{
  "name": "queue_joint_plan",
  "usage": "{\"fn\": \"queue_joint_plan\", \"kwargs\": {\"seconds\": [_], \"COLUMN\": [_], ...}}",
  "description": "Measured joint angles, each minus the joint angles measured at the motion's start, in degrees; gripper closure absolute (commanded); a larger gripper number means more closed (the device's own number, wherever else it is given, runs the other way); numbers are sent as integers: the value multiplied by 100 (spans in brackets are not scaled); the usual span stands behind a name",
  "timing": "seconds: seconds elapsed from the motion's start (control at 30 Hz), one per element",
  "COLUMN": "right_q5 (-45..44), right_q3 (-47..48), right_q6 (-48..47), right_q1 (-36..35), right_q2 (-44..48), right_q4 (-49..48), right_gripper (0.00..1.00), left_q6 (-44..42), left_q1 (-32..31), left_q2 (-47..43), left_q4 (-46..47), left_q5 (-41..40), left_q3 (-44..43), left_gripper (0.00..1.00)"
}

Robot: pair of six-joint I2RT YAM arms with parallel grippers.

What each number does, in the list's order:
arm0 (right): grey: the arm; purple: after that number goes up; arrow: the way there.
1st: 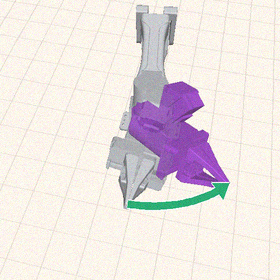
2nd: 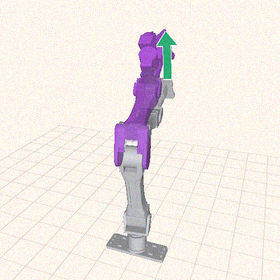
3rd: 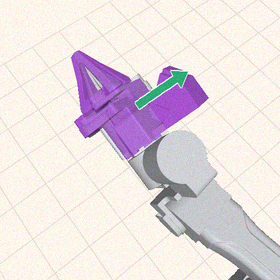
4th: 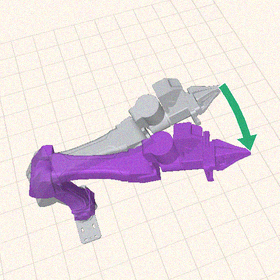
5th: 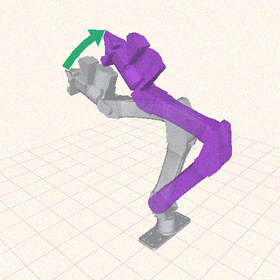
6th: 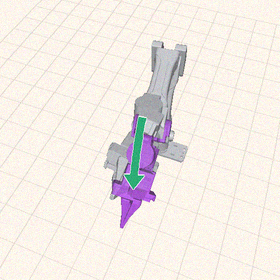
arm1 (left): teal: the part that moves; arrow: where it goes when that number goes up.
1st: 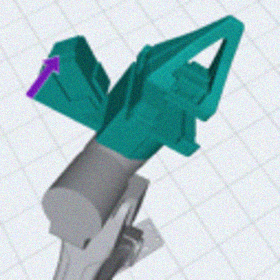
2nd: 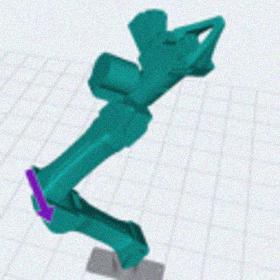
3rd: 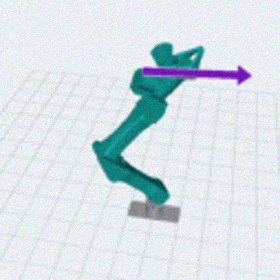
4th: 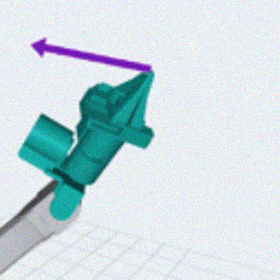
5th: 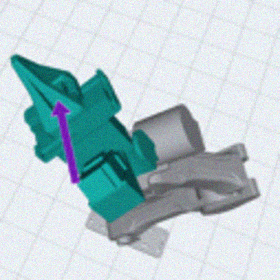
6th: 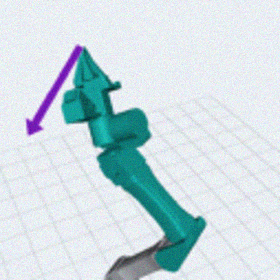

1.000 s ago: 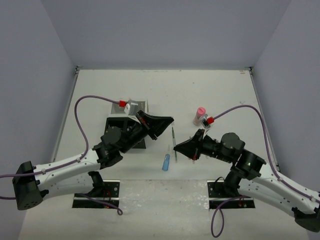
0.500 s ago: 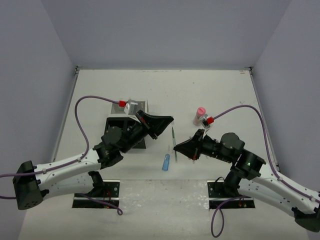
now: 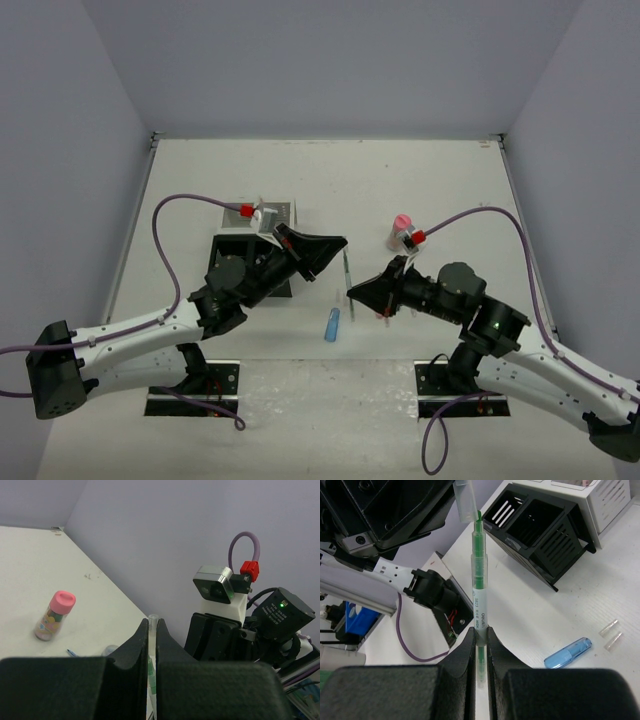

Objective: Sort the stationery into containers
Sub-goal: Close the pen cap on the pen.

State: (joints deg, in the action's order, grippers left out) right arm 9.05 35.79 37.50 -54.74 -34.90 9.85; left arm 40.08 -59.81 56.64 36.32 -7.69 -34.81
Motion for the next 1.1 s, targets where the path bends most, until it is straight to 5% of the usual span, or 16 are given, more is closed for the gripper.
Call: {"fn": "queue_joint_plan", "kwargs": {"seconds": [1.1], "right_q5": [95], "right_q3": [8], "right_q6": [4], "right_q1": [0], "right_q2": [-34], "right_q4": [8], "right_gripper": [100], "left_q6": [-18], "left_q1": [0], "left_q2": [-2], "left_q4": [-33], "left_q5": [-299], "left_q3": [0], "left_gripper": [100]}}
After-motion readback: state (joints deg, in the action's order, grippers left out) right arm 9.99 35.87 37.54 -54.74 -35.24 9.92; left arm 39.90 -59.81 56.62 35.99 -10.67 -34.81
